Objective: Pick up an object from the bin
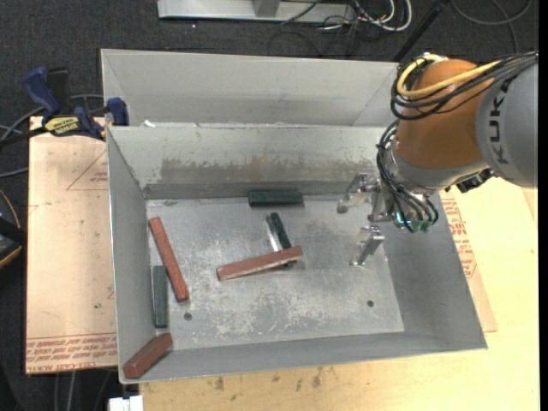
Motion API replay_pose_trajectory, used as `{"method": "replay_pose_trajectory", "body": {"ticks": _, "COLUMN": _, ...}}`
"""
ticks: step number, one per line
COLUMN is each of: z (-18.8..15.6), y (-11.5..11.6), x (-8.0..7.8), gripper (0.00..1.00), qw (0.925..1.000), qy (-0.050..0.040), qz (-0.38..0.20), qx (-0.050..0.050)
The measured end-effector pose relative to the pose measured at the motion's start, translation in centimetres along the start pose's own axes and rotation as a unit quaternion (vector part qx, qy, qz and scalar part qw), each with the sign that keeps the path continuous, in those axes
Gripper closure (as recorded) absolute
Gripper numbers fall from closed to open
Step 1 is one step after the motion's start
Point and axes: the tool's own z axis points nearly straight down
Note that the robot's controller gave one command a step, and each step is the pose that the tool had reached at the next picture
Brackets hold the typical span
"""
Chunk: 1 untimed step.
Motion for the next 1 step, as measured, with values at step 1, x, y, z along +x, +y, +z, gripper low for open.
{"method": "replay_pose_trajectory", "body": {"ticks": 1, "z": -0.45, "y": 0.01, "x": -0.17, "gripper": 0.00, "qw": 1.0000, "qy": -0.0040, "qz": -0.001, "qx": 0.000}}
